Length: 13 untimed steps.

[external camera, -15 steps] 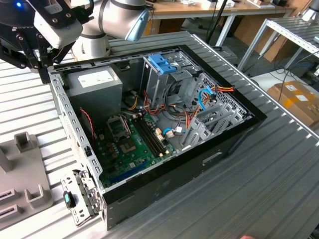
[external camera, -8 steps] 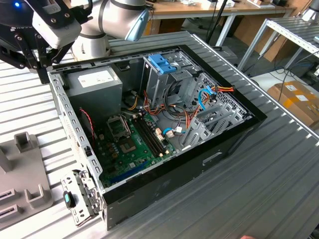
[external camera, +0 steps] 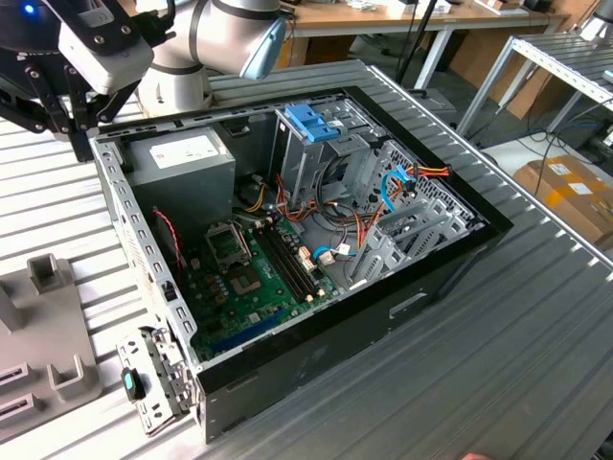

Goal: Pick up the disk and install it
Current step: 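Reach for the disk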

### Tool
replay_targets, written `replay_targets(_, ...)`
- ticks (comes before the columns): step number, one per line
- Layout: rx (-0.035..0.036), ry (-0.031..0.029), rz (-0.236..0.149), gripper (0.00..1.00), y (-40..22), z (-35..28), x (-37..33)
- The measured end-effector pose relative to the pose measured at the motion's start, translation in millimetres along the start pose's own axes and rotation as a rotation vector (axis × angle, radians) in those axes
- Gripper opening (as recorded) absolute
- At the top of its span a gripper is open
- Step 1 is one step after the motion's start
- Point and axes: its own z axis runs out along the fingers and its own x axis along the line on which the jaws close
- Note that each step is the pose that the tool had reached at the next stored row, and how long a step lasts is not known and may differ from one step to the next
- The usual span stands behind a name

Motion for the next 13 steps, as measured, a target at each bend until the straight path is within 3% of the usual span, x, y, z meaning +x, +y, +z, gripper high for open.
replay_targets(13,0.0,0.0,0.0,0.11,-0.3,-0.1,3.6)
